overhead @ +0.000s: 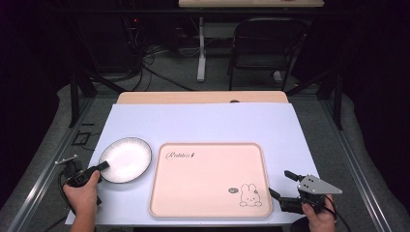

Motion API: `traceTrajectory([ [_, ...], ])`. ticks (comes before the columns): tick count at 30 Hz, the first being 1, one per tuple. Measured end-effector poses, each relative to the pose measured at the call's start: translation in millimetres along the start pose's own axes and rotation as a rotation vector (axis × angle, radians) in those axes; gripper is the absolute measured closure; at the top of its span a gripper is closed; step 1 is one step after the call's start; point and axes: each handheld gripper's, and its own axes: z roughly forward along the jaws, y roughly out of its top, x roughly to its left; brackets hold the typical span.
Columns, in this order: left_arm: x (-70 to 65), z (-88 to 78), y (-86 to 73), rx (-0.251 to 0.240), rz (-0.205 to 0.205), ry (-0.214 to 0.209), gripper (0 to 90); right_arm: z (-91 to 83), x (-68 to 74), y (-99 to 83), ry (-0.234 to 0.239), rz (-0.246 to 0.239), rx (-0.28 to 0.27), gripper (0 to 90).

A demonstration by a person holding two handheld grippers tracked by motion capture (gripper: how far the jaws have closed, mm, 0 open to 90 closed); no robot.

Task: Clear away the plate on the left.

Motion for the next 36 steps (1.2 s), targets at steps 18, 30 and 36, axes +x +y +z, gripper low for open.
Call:
traceTrajectory([
  [18,14.9,0.6,-1.0,-0.026,-0.14,-0.106,83.7,0.2,0.1,0.1,0.0,0.0,0.002,17.4],
  [30,12.7,0.3,-0.4,-0.041,-0.144,-0.105,84.2,0.2,-0.2,0.1,0.002,0.001,0.004,17.4],
  [36,4.2,-2.5,2.5,-0.062,-0.09,-0.083,84.5,0.3,0.0,0.2,0.002,0.002,0.006,17.4],
])
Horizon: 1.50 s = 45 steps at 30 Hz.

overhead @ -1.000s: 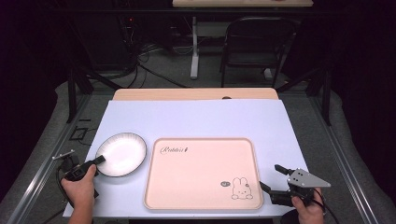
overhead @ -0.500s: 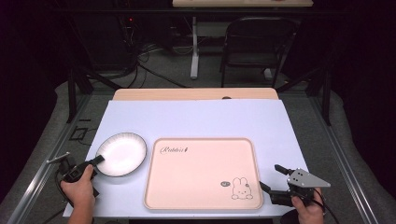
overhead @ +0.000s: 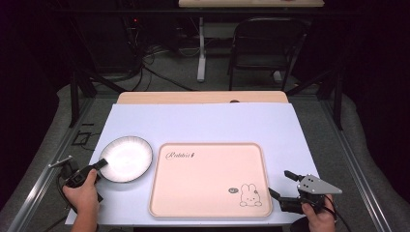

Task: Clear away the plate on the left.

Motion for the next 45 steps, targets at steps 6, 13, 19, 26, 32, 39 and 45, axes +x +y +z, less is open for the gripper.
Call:
traceTrajectory([
  [6,-10.2,-0.1,2.4,-0.026,0.051,0.021,84.7,0.0,-0.1,0.0,0.0,0.001,0.0,17.4],
  [13,-22.0,-1.2,5.1,-0.047,0.13,0.044,84.7,0.2,-0.1,0.0,-0.001,0.002,0.0,17.4],
  [19,-33.3,-1.2,8.4,-0.061,0.195,0.054,84.5,0.2,-0.1,-0.1,-0.001,0.002,0.0,17.4],
  [26,-42.2,-2.1,12.7,-0.068,0.224,0.055,83.7,0.3,-0.1,-0.1,-0.001,0.003,0.0,17.4],
  [32,-54.3,-8.4,18.1,-0.09,0.261,0.051,82.8,0.2,-0.3,-0.2,-0.002,0.004,-0.002,17.4],
  [39,-72.0,-18.6,24.4,-0.117,0.304,0.019,82.9,0.0,-0.2,-0.1,0.0,0.002,-0.001,17.4],
  [45,-85.8,-25.0,28.6,-0.125,0.334,-0.007,83.0,0.0,-0.2,-0.2,-0.002,0.002,-0.004,17.4],
])
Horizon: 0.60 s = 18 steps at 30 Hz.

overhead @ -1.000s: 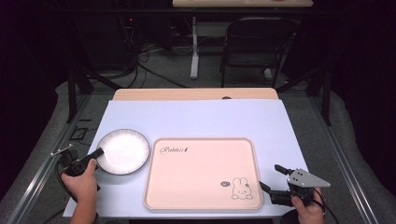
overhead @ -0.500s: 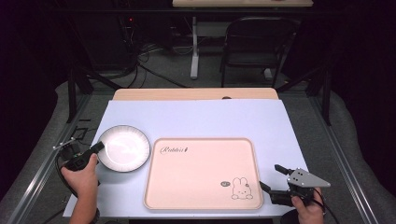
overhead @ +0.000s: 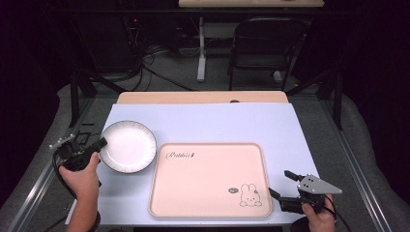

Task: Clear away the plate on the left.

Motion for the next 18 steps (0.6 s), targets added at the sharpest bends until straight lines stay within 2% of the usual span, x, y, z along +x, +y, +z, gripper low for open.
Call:
traceTrajectory([
  [8,-13.3,-2.6,5.9,-0.001,0.026,-0.038,82.9,-0.2,0.0,-0.1,0.0,-0.001,-0.002,17.4],
  [9,-15.5,-2.3,5.8,-0.001,0.018,-0.043,82.9,-0.2,-0.1,-0.1,0.0,-0.001,-0.001,17.4],
  [18,-33.8,4.0,2.9,0.035,0.047,-0.102,82.6,-0.3,-0.1,-0.1,0.0,-0.001,-0.002,17.4],
])
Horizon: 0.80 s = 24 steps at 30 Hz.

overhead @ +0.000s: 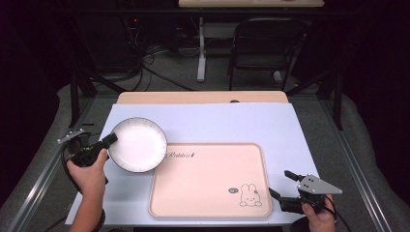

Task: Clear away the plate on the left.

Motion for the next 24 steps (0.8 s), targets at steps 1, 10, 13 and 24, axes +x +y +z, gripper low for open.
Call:
traceTrajectory([
  [1,-2.8,1.4,-0.5,0.002,0.002,-0.006,82.6,0.0,0.0,0.0,0.0,0.0,0.0,17.4],
  [10,-27.8,15.2,-5.3,0.035,0.026,-0.077,82.5,-0.1,-0.1,0.0,0.001,0.0,0.0,17.4],
  [13,-36.7,21.7,-8.3,0.053,0.036,-0.097,82.4,0.0,0.1,-0.1,0.0,-0.001,-0.001,17.4],
  [24,-72.3,45.6,-21.8,0.107,0.076,-0.183,82.3,-0.1,0.0,-0.1,0.001,0.0,-0.002,17.4],
])
